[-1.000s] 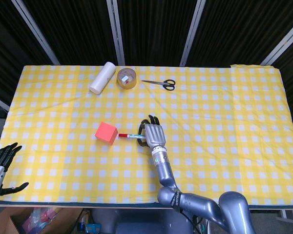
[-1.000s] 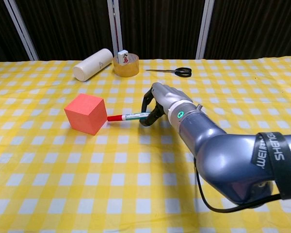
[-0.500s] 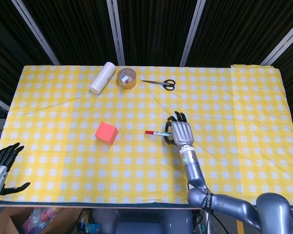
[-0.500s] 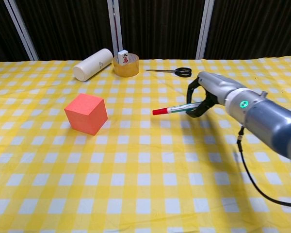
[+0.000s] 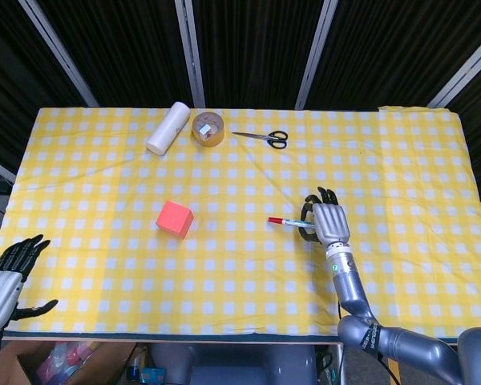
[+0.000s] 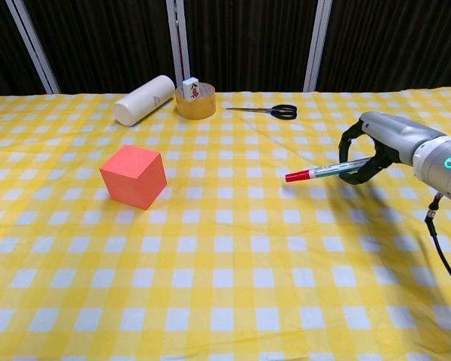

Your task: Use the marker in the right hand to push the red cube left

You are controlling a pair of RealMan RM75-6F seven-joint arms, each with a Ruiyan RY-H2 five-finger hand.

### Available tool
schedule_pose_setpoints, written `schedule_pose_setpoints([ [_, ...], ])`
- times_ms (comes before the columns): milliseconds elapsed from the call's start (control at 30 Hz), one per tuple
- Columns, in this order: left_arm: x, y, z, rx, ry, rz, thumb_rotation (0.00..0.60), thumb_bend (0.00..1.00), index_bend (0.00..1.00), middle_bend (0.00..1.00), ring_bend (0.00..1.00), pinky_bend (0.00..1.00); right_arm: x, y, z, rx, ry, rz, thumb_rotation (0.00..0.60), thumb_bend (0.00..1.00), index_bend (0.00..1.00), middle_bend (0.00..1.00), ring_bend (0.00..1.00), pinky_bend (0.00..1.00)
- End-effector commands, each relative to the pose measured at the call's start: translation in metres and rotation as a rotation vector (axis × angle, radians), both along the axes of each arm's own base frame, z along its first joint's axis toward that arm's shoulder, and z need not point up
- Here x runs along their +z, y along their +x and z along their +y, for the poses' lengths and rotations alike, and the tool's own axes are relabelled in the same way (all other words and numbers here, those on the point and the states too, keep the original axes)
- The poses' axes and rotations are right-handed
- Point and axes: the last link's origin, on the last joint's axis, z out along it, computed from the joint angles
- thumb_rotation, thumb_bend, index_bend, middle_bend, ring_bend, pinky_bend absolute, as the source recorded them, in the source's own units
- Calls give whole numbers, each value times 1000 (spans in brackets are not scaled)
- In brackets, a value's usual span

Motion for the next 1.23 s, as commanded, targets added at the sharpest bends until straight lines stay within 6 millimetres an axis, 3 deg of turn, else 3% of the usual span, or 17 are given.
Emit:
schedule_pose_setpoints([
  [33, -1, 1, 1, -3, 0, -2, 600, 0, 0, 0, 0, 0, 3, -8, -1, -17, -11, 28, 600, 388, 532, 278, 42, 52],
  [200, -1, 1, 2, -3, -1, -1, 600, 0, 0, 0, 0, 0, 5, -15, 1, -31, -3, 70, 600, 387, 312, 225, 15, 48],
  [300, -1, 1, 2, -4, 1, 0, 600, 0, 0, 0, 0, 0, 7, -17, 2, -42, -3, 83, 600, 388, 247, 186, 1, 36],
  [500, 1, 0, 2, -4, 12, 0, 600, 0, 0, 0, 0, 0, 19, -20, 14, -47, -10, 91, 600, 388, 209, 160, 0, 25],
  [633, 2, 0, 2, -11, 23, -1, 600, 0, 0, 0, 0, 0, 38, -23, 30, -13, -28, 108, 600, 387, 187, 134, 0, 4],
  [833, 4, 0, 1, -29, 53, -1, 600, 0, 0, 0, 0, 0, 85, -37, 76, 71, -79, 119, 600, 388, 156, 89, 0, 0],
  [967, 5, 0, 0, -45, 80, 3, 600, 0, 0, 0, 0, 0, 118, -52, 118, 93, -114, 142, 600, 388, 36, 32, 0, 0],
  [1233, 3, -2, -3, -59, 108, 35, 600, 0, 0, 0, 0, 0, 148, -87, 186, 68, -121, 115, 600, 387, 0, 0, 0, 0],
])
